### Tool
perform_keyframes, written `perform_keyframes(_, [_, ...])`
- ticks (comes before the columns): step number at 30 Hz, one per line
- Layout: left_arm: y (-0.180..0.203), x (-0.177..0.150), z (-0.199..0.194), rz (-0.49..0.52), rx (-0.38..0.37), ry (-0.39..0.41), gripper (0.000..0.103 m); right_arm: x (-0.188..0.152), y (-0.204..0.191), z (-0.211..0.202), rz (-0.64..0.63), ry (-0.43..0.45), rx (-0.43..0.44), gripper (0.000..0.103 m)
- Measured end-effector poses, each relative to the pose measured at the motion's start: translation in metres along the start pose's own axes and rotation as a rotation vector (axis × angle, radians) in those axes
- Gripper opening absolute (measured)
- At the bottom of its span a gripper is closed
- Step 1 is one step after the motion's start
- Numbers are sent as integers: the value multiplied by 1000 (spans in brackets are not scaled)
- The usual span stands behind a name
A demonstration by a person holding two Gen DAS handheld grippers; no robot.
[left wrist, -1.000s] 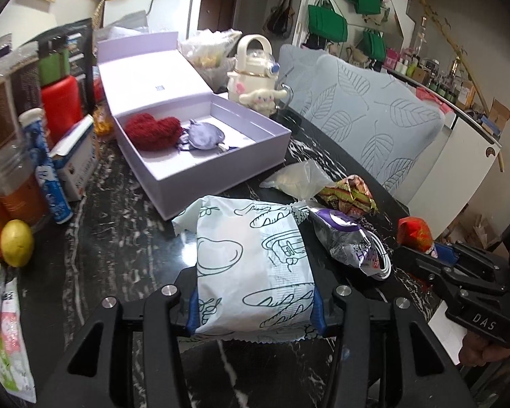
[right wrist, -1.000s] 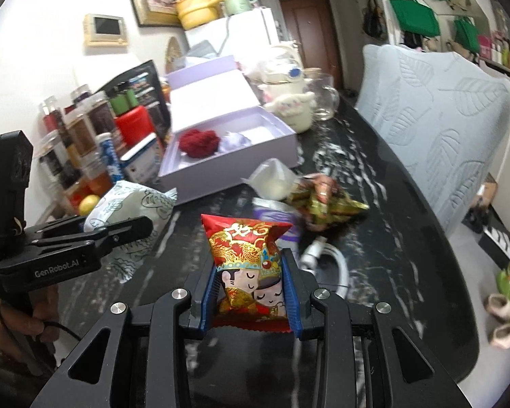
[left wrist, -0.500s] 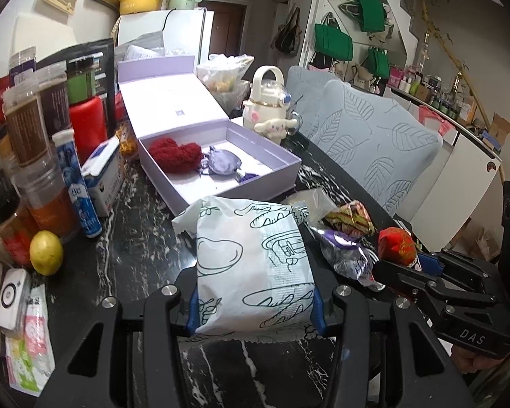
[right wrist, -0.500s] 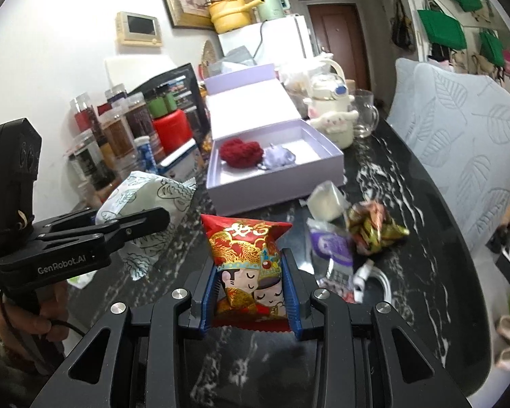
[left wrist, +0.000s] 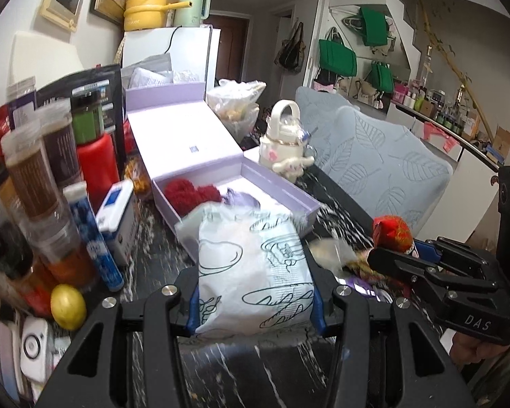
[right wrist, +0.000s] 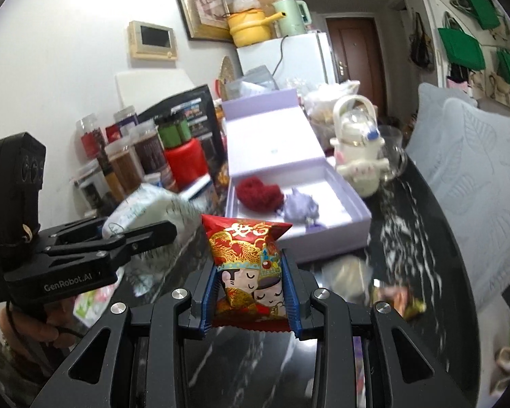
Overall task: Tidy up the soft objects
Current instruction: 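Carry the snack pack and candy bag with both grippers into the box, then open the right gripper in the box while the left releases the snack pack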
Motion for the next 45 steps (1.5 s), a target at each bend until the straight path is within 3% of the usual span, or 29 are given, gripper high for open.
perform_keyframes(7, [0,36,23,10,-9,46,47,39,14,18,3,19,25,33])
perform_keyframes(23, [-4,76,86,21,21,49,47,85,59,66,-25,-26,-24,33])
perform_keyframes(45, [-6,52,185,58,69,-128,47,59,107,148,1,-236,-104,34])
Point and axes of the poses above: each gripper's, at about its wrist camera, not at the fingertips, and z roughly the way its jaws point, y to its right, x to its top, the point moved 4 cm from there along z, roughly the way its jaws point, and after that the axes turned 15 degrees about x, right-handed, at the moved point
